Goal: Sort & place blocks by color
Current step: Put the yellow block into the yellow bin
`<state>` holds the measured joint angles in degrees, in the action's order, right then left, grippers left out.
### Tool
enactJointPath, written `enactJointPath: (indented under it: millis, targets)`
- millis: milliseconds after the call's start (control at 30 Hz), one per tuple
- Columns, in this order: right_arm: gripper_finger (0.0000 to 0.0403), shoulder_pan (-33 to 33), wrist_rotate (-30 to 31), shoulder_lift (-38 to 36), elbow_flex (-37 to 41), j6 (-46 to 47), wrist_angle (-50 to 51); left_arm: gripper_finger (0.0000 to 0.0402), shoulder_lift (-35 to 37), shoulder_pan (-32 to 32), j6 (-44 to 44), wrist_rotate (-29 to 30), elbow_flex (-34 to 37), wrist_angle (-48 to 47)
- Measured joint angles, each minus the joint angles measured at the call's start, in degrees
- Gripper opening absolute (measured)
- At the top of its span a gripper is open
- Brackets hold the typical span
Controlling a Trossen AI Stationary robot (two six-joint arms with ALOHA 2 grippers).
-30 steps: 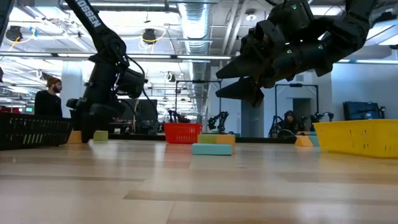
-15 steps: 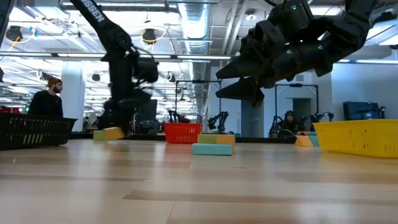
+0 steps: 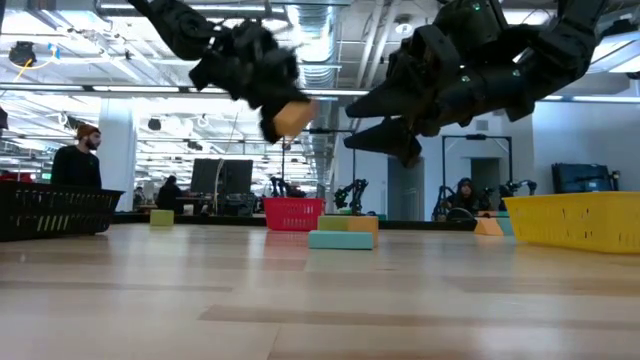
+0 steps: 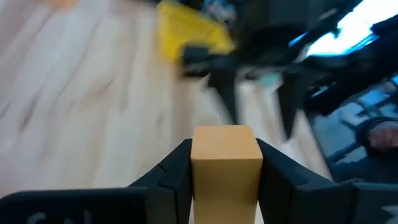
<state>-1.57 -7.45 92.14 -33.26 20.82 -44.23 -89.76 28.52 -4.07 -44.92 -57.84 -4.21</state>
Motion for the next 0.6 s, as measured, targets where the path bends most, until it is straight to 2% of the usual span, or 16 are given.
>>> enactJointPath:
  millis: [100, 267, 433, 600]
  targets:
    - [0.0282, 0.44, 0.05, -0.02, 0.00, -5.33, -1.07, 0.0108, 0.04, -4.17, -1.51, 0.15, 0.91, 7.69]
    - [0.0282, 2.68, 0.03, -0.40, -0.63, -15.78, -1.37, 0.0102, 2.33, -8.28, -7.72, 1.43, 9.14, 22.57]
    - [0.0282, 5.39, 0.04, -1.15, -2.64, -27.97, -0.98, 0.0115, 2.60, -12.12, -19.56, 11.62, 20.32, 45.92]
    - [0.0282, 8.48, 3.26, -1.55, -4.92, -43.85, -1.38, 0.0113, 2.51, -13.79, -28.00, 14.44, 27.03, 64.41]
